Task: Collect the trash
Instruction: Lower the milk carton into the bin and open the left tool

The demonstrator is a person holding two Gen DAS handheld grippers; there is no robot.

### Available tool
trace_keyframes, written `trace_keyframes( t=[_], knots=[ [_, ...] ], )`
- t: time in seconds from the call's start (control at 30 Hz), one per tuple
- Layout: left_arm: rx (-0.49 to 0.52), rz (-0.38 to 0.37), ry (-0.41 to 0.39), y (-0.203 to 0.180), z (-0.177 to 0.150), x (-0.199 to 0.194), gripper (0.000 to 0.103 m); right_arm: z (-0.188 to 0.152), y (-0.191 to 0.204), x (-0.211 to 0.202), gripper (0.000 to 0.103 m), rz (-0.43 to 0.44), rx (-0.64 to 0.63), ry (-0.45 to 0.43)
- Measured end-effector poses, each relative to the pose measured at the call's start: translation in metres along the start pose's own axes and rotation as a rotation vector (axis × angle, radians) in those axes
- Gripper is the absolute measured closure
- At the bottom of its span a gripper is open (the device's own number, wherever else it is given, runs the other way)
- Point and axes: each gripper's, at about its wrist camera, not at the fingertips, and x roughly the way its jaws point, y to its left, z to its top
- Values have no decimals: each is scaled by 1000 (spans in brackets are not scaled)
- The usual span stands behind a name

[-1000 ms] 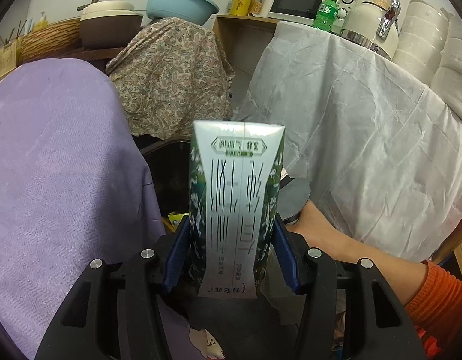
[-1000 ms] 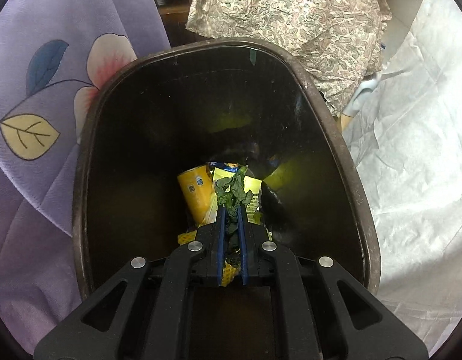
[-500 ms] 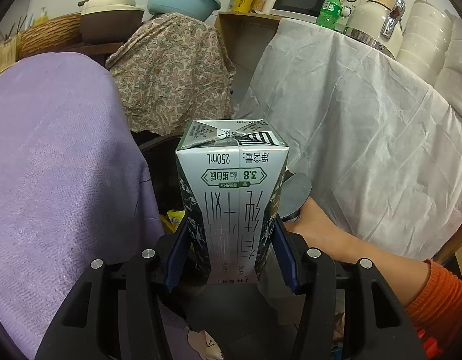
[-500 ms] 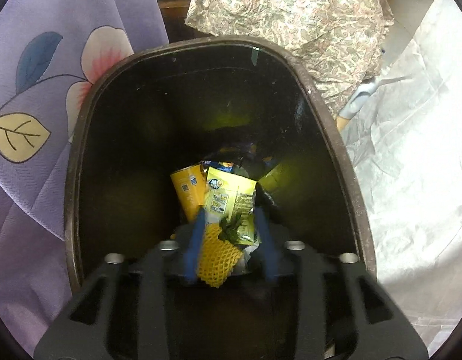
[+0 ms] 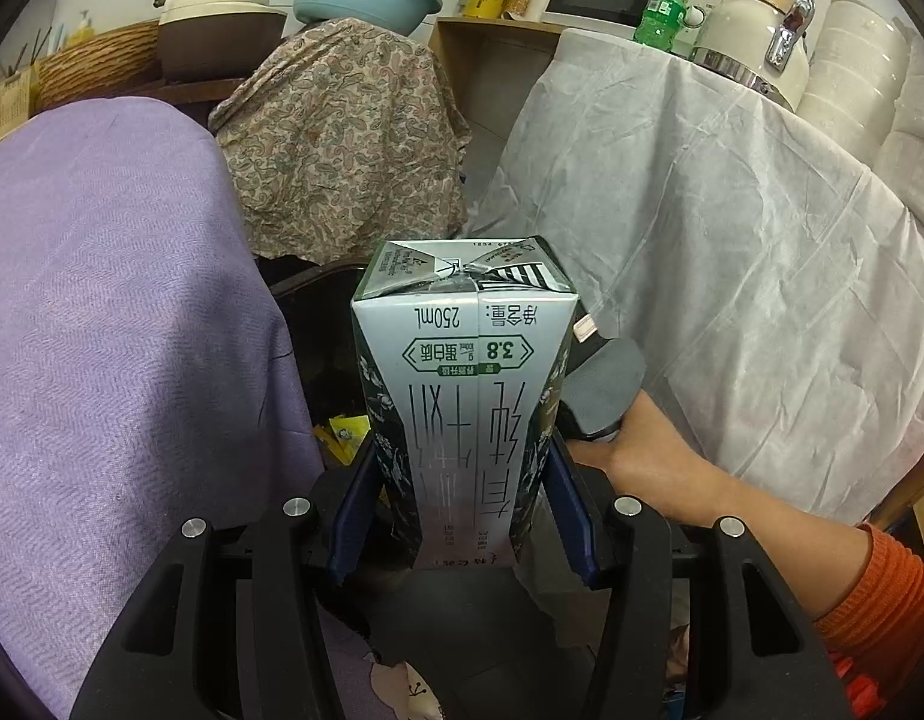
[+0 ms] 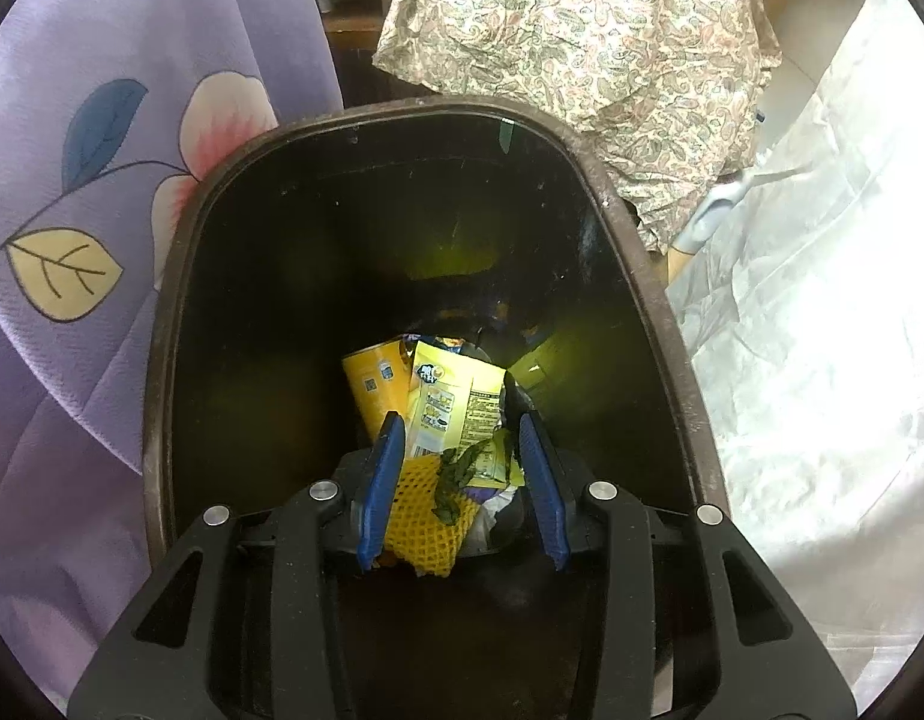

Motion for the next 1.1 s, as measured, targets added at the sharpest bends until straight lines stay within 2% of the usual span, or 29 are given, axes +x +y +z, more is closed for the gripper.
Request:
trace_keyframes(
  t=[0.07,0.1,0.13,0.47,0.6,0.67,0.7,0.73,0.8,0.93,1.1],
  knots=[
    [4,2,6,0,0,3,51,-1,-3,-8,60,0,8,-19],
    [6,4,9,-1,1,5,51,-2,-5,-13,54,-3,11,-31],
    [9,4,13,-2,2,9,51,-3,-7,-18,53,-12,11,-44],
    [-17,-5,53,-4,13,54,51,-38,-50,-77,53,-140,50,-158],
    [0,44,72,-3,17,78,51,-52,-65,-97,52,-179,81,-188],
    [16,60,78,-4,17,88,51,-60,-70,-107,49,-195,99,-203],
    [25,69,82,-4,17,93,51,-64,-71,-111,37,-198,111,-212],
    [29,79,89,-3,16,99,51,-70,-72,-116,30,-197,126,-228],
    [29,95,105,0,15,111,51,-81,-72,-128,30,-191,141,-252],
    [43,127,137,2,13,131,51,-100,-66,-140,28,-238,133,-273],
    [77,152,173,-2,15,151,51,-121,-66,-147,28,-193,188,-275]
  ],
)
